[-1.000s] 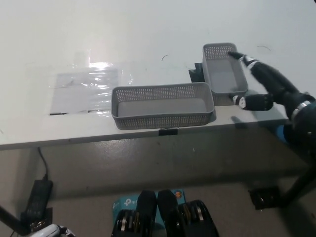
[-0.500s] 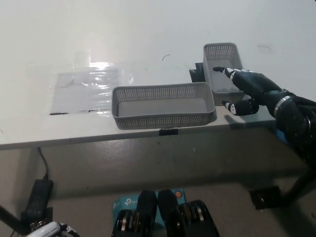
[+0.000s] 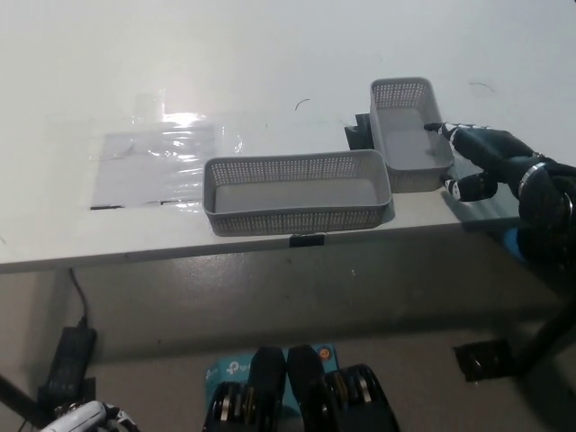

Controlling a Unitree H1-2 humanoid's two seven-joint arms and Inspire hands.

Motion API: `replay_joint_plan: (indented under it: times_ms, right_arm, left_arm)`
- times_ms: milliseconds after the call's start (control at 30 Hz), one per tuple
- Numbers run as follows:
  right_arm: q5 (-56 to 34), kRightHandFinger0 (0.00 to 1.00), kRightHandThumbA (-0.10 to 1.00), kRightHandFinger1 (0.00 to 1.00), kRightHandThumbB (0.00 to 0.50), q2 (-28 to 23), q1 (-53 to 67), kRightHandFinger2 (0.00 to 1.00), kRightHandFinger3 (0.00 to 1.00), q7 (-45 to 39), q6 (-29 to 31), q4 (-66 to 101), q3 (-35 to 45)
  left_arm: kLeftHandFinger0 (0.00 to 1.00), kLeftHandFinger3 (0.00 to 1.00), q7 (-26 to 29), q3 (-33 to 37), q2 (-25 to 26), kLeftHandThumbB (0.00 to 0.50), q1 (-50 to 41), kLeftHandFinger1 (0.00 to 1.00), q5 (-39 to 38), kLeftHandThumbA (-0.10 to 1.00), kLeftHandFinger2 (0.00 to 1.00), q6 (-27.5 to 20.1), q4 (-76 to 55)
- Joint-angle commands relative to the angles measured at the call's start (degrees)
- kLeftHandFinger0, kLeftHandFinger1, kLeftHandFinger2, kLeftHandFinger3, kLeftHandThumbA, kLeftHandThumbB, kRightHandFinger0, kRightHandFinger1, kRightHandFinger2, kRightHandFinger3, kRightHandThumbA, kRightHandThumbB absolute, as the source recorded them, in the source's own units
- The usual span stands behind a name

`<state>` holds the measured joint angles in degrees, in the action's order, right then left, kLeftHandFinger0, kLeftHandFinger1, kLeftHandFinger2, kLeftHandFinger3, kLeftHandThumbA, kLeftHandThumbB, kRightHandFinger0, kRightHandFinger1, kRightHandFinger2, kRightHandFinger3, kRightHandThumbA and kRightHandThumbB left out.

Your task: The robot uses its right hand to pick up the grey box kept on the middle on the desk and place it on top of another box next to it in a right angle

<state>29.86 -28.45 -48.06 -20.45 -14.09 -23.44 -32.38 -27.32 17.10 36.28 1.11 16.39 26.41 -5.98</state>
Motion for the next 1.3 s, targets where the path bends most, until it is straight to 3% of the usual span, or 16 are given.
replay_joint_plan:
  times_ms: [0, 133, 333, 467, 533, 933, 1033, 1133, 1267]
  right_arm:
    - [3.67, 1.0, 0.44, 1.0, 0.39, 0.86, -2.15, 1.0, 1.0, 3.05, 6.35, 0.8, -0.1]
    - [4.87, 1.0, 0.46, 1.0, 0.382, 1.95, -2.28, 1.0, 1.0, 2.63, 7.2, 2.7, -0.28]
    - [7.4, 1.0, 0.44, 1.0, 0.369, 2.56, -2.43, 1.0, 1.0, 3.33, 11.04, 4.2, -0.45]
    - [9.31, 1.0, 0.42, 1.0, 0.358, 2.06, -2.2, 1.0, 1.0, 3.42, 12.06, 5.05, -0.12]
    - [10.3, 1.0, 0.4, 1.0, 0.362, 1.93, -2.44, 1.0, 1.0, 3.13, 11.97, 4.85, -0.1]
    - [13.6, 1.0, 0.41, 1.0, 0.351, 0.19, -1.75, 1.0, 1.0, 5.17, 13.96, -3.08, 0.72]
    - [13.64, 1.0, 0.41, 1.0, 0.369, 0.5, -1.64, 1.0, 1.0, 5.57, 14.11, -3.86, 1.08]
    - [13.8, 1.0, 0.44, 1.0, 0.346, 2.16, -0.91, 1.0, 1.0, 6.06, 14.36, -5.84, 0.76]
    - [14.46, 1.0, 0.4, 1.0, 0.346, 4.09, -0.09, 1.0, 1.0, 6.39, 15.11, -5.85, -0.23]
  left_arm:
    - [0.47, 0.62, -1.3, -1.0, 1.43, 0.371, 0.73, 0.42, 0.31, 0.42, 0.6, 0.51, -1.13]
    - [0.48, 0.67, -1.69, -0.94, 1.33, 0.37, 0.83, 0.41, 0.65, 0.44, 0.58, 0.51, -1.53]
    - [0.52, 0.7, -2.88, -1.07, 1.42, 0.361, 1.31, 0.46, 1.21, 0.45, 0.65, 0.51, -1.57]
    - [0.5, 0.66, -3.25, -1.33, 1.37, 0.354, 1.62, 0.44, 1.65, 0.45, 0.65, 0.51, -1.96]
    - [0.47, 0.61, -2.93, -1.14, 1.55, 0.353, 1.82, 0.41, 1.67, 0.46, 0.59, 0.51, -1.85]
    - [0.41, 0.58, -2.96, -1.23, 1.77, 0.36, 2.72, 0.38, 1.7, 0.46, 0.54, 0.51, -1.99]
    - [0.44, 0.63, -3.69, -1.64, 1.89, 0.347, 3.62, 0.41, 1.65, 0.44, 0.59, 0.51, -1.87]
    - [0.49, 0.66, -4.18, -1.57, 2.13, 0.353, 3.97, 0.44, 2.0, 0.48, 0.65, 0.51, -2.03]
    - [0.43, 0.63, -4.58, -2.51, 1.71, 0.378, 3.8, 0.38, 2.21, 0.48, 0.61, 0.51, -1.94]
